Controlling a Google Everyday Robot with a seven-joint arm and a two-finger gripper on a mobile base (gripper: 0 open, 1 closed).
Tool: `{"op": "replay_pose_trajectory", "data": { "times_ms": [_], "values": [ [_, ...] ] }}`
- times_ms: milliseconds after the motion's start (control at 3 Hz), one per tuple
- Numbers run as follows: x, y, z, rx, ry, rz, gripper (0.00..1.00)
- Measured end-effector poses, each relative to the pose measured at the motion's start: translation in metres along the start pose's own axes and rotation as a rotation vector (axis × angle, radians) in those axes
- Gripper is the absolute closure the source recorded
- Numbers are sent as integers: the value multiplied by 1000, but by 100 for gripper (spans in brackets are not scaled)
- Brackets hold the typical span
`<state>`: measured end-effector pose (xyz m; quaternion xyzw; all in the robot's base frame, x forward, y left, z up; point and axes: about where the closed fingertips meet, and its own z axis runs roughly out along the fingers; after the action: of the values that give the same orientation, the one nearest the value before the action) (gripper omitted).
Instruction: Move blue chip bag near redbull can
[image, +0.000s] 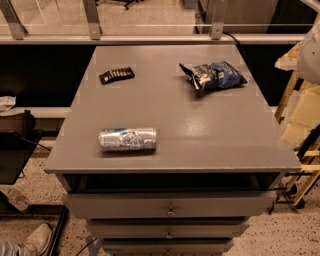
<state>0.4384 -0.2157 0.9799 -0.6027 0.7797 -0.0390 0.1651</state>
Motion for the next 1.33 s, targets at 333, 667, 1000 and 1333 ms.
{"op": "replay_pose_trajectory", "data": {
  "times_ms": [333, 667, 1000, 1333],
  "values": [
    [0, 0, 0, 0, 0, 0, 0],
    [-1, -26, 11, 19, -12, -57, 0],
    [-5, -78, 40, 25, -54, -165, 0],
    [-5, -126, 85, 15, -88, -225, 0]
  ]
}}
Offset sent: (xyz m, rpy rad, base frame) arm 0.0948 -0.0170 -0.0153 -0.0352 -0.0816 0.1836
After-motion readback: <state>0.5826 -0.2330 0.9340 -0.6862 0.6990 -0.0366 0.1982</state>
